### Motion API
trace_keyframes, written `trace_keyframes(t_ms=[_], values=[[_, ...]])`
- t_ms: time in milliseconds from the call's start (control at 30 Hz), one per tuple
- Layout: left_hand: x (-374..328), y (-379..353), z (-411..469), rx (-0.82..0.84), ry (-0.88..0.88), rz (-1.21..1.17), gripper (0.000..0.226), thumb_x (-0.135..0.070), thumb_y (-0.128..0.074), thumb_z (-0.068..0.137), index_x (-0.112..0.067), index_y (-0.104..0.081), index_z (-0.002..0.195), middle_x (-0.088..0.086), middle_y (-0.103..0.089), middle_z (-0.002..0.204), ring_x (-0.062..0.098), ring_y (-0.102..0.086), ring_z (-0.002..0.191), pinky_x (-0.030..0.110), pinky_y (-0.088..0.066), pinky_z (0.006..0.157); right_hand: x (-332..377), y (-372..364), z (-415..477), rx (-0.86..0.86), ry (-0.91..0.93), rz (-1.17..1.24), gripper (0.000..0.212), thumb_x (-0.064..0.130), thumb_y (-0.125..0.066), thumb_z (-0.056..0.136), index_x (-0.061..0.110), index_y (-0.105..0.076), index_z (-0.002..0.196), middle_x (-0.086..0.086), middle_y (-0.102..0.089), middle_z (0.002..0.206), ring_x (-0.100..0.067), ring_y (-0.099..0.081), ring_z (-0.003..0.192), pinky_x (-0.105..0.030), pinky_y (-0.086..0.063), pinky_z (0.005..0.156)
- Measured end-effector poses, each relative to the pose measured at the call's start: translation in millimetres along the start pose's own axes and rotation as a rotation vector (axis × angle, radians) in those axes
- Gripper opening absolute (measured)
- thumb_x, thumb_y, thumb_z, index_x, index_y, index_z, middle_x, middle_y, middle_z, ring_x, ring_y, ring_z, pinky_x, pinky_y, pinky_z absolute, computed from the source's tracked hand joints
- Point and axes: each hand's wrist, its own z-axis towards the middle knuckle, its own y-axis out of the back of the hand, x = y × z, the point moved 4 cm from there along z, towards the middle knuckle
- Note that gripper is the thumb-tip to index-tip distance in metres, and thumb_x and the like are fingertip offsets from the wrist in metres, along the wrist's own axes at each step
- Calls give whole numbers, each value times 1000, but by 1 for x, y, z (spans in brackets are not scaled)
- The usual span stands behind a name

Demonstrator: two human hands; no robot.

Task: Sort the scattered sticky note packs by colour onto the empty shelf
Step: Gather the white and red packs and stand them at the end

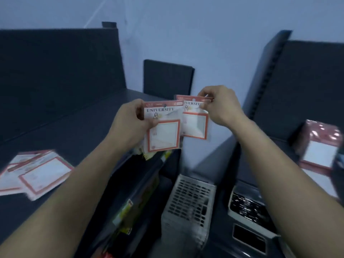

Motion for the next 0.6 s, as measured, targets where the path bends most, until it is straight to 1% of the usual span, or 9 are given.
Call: trace_keyframes(t_ms=[67,133,167,233,300,333,400,467,600], values=[[-13,-38,0,94,-42,-45,16,-3,-69,81,-5,-64,96,-2,-70,89,6,-66,77,12,-53,65,-30,29,-19,-40,-93,-36,22,5,-59,85,22,-69,93,-3,-67,90,-23,-62,90,-33,-52,82],[-27,-75,-1,189,-82,-83,18,0,-68,81,-7,-63,96,-6,-69,88,2,-63,75,6,-49,61,-58,57,-37,-76,-172,-75,23,6,-57,87,22,-70,98,-3,-67,96,-23,-62,95,-35,-52,86],[-34,-93,-1,237,-96,-114,20,3,-68,80,-8,-62,96,-7,-68,87,1,-62,75,6,-49,62,-72,70,-46,-94,-210,-97,25,6,-57,87,22,-70,101,-4,-68,101,-23,-62,98,-35,-52,88],[-47,-126,0,320,-127,-161,23,6,-67,79,-8,-61,97,-7,-67,87,5,-63,76,13,-52,69,-98,94,-64,-125,-283,-136,28,5,-55,87,22,-69,104,-4,-69,106,-24,-63,99,-36,-51,90],[-59,-157,1,386,-147,-188,25,7,-67,79,-5,-60,100,-5,-66,87,10,-64,78,24,-54,75,-122,116,-79,-155,-343,-162,28,5,-55,87,23,-70,103,-2,-69,105,-24,-63,98,-37,-52,89],[-64,-172,0,415,-151,-199,24,7,-66,80,-6,-60,99,-5,-66,86,11,-64,77,27,-55,76,-133,126,-86,-163,-365,-170,27,5,-55,87,21,-70,103,-2,-70,104,-23,-64,98,-36,-52,88],[-76,-202,-1,460,-159,-212,23,7,-66,80,-12,-59,90,-5,-65,84,12,-64,77,27,-55,74,-154,143,-97,-172,-403,-179,25,5,-56,89,19,-70,104,-2,-69,104,-21,-64,96,-33,-52,87],[-85,-227,-3,486,-162,-213,26,7,-65,81,-18,-57,84,-5,-66,84,14,-64,77,27,-54,72,-174,157,-103,-180,-424,-195,23,7,-56,89,20,-70,103,-2,-69,103,-22,-64,96,-35,-53,88],[-99,-267,-6,502,-165,-164,19,3,-67,82,-11,-59,92,-1,-68,88,17,-67,81,28,-55,72,-212,176,-103,-167,-435,-191,22,7,-54,92,18,-69,104,-4,-68,106,-24,-63,98,-41,-53,88]])
